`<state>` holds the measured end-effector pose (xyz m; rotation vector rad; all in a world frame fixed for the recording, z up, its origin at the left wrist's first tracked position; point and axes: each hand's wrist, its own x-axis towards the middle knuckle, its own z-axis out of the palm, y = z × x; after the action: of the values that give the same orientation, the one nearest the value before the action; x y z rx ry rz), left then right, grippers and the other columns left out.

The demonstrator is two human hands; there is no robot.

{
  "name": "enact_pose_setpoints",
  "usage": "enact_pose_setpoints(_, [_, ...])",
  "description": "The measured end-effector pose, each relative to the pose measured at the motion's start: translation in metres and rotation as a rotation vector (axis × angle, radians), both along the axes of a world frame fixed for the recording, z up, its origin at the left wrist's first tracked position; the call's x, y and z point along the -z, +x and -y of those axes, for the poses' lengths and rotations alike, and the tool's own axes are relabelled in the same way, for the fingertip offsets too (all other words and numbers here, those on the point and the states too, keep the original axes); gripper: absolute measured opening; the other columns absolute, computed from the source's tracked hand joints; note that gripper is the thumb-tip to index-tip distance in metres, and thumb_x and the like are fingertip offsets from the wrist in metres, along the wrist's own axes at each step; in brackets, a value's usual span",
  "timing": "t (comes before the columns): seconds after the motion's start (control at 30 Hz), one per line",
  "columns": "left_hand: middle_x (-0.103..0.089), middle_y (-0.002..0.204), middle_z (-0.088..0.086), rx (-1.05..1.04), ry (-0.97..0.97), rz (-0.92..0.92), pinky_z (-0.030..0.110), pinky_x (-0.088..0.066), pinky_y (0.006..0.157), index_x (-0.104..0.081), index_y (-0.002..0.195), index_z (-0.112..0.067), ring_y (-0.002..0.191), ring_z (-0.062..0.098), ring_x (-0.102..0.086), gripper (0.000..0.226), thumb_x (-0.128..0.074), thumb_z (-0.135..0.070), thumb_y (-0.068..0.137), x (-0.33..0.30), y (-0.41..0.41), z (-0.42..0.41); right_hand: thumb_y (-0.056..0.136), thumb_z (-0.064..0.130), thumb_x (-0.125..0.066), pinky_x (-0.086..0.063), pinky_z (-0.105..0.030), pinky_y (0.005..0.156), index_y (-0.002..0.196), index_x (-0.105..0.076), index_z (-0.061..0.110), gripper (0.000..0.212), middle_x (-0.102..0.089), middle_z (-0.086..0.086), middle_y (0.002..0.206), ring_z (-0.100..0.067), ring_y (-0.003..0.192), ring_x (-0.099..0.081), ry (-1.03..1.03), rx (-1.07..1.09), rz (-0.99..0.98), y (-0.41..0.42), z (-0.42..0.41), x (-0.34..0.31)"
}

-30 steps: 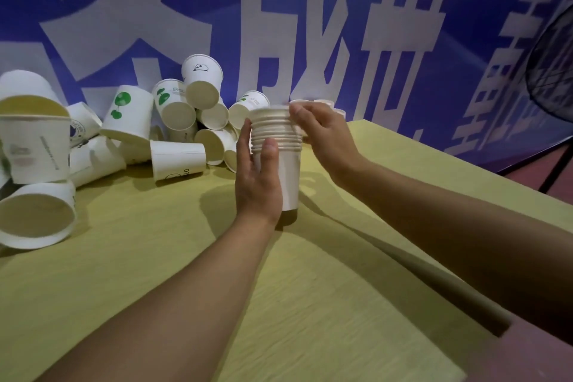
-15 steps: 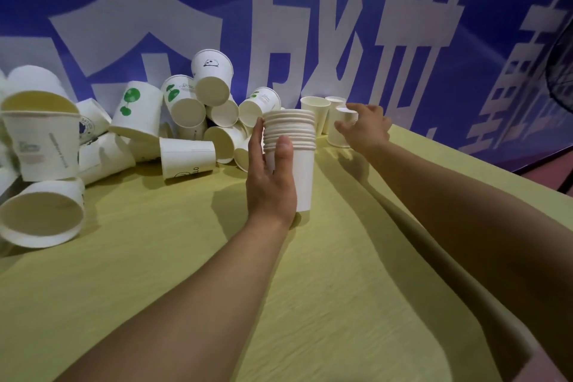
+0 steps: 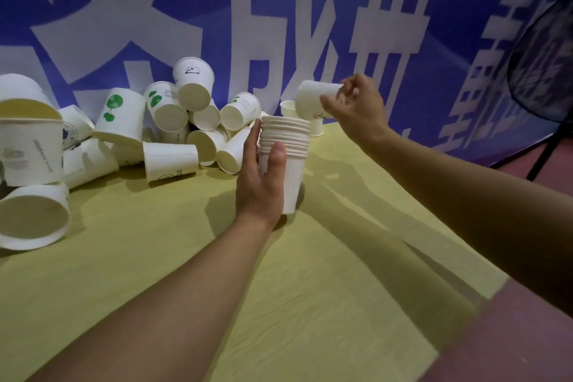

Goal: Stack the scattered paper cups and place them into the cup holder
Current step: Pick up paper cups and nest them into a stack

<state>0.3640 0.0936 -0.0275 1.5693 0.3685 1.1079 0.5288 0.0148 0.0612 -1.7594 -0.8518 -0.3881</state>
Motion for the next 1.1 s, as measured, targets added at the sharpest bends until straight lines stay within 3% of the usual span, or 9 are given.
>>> enact_pose_setpoints(0.13, [-0.047, 0.151, -0.011, 0.107, 0.128, -0.064, 0.049, -0.042, 0.109, -0.028, 0.150, -0.050, 0.132, 0.012, -0.051, 0.069, -0.041, -0.065, 0.084, -0.006, -0.011, 0.019, 0.085, 0.018, -0.076, -0.061, -0.031, 0.077, 0.106, -0.041, 0.019, 0.041, -0.049, 0.001, 0.113, -0.019, 0.104, -0.057, 0.024, -0.221, -0.031, -0.056, 0.042, -0.028])
enact_pose_setpoints(0.27, [-0.056, 0.141, -0.016, 0.191, 0.193, -0.050, 0.051, -0.048, 0.102, -0.026, 0.142, -0.066, 0.124, 0.009, -0.057, 0.057, -0.039, -0.062, 0.086, -0.020, -0.035, 0.046, 0.084, 0.014, -0.075, -0.062, -0.031, 0.075, 0.139, -0.033, 0.029, 0.070, -0.042, 0.005, 0.108, -0.018, 0.098, -0.056, -0.105, -0.385, -0.098, -0.096, 0.070, -0.037])
enact_pose_setpoints(0.37, [-0.056, 0.139, -0.019, 0.202, 0.213, -0.015, 0.051, -0.047, 0.104, -0.025, 0.151, -0.050, 0.124, 0.004, -0.056, 0.065, -0.041, -0.057, 0.089, -0.030, -0.059, 0.058, 0.085, 0.017, -0.076, -0.060, -0.032, 0.081, 0.150, -0.022, 0.039, 0.087, -0.039, -0.002, 0.122, -0.019, 0.103, -0.055, -0.176, -0.432, -0.066, -0.120, 0.076, -0.046])
enact_pose_setpoints(0.5, [-0.053, 0.145, -0.010, 0.193, 0.239, -0.017, 0.052, -0.048, 0.104, -0.020, 0.154, -0.045, 0.127, 0.009, -0.056, 0.076, -0.050, -0.059, 0.086, -0.040, -0.100, 0.051, 0.086, 0.026, -0.075, -0.061, -0.040, 0.084, 0.146, -0.032, 0.041, 0.075, -0.034, -0.006, 0.138, -0.028, 0.115, -0.052, -0.213, -0.531, -0.124, -0.153, 0.070, -0.053])
enact_pose_setpoints(0.7, [-0.055, 0.130, -0.028, 0.031, 0.278, -0.026, 0.037, -0.058, 0.086, -0.008, 0.149, -0.059, 0.109, 0.004, -0.065, 0.084, -0.054, -0.066, 0.079, -0.050, -0.183, 0.020, 0.089, 0.034, -0.071, -0.060, -0.025, 0.067, 0.142, -0.038, 0.038, 0.062, -0.044, 0.003, 0.132, -0.011, 0.100, -0.060, -0.051, -0.615, -0.069, -0.225, 0.033, -0.041])
enact_pose_setpoints(0.8, [-0.054, 0.123, -0.039, -0.057, 0.279, -0.004, 0.015, -0.053, 0.081, -0.010, 0.145, -0.059, 0.110, -0.006, -0.061, 0.079, -0.054, -0.062, 0.080, -0.050, -0.228, 0.003, 0.091, 0.038, -0.068, -0.061, -0.030, 0.074, 0.133, -0.048, 0.037, 0.047, -0.051, 0.007, 0.127, -0.013, 0.105, -0.062, 0.023, -0.684, -0.105, -0.262, 0.006, -0.031])
enact_pose_setpoints(0.87, [-0.051, 0.130, -0.037, -0.140, 0.270, 0.006, 0.016, -0.051, 0.086, -0.010, 0.146, -0.057, 0.116, -0.007, -0.057, 0.079, -0.054, -0.061, 0.081, -0.048, -0.256, -0.010, 0.093, 0.042, -0.063, -0.059, -0.031, 0.080, 0.123, -0.057, 0.039, 0.031, -0.056, 0.010, 0.125, -0.010, 0.107, -0.061, 0.035, -0.712, -0.090, -0.287, -0.013, -0.023])
enact_pose_setpoints(0.97, [-0.033, 0.147, -0.037, -0.304, 0.282, 0.001, 0.030, -0.046, 0.101, -0.007, 0.143, -0.067, 0.129, -0.004, -0.047, 0.075, -0.051, -0.065, 0.082, -0.044, -0.297, -0.029, 0.097, 0.038, -0.058, -0.051, -0.020, 0.081, 0.112, -0.067, 0.030, 0.020, -0.061, 0.009, 0.117, -0.004, 0.102, -0.059, 0.025, -0.738, -0.075, -0.330, -0.042, -0.012])
enact_pose_setpoints(1.1, [-0.019, 0.145, -0.050, -0.492, 0.358, -0.069, 0.014, -0.039, 0.103, -0.011, 0.144, -0.062, 0.129, -0.019, -0.034, 0.069, -0.044, -0.067, 0.083, -0.042, -0.347, -0.050, 0.096, 0.036, -0.060, -0.057, -0.040, 0.089, 0.113, -0.071, 0.024, 0.023, -0.066, 0.004, 0.116, -0.013, 0.103, -0.063, 0.053, -0.832, -0.168, -0.380, -0.079, 0.000])
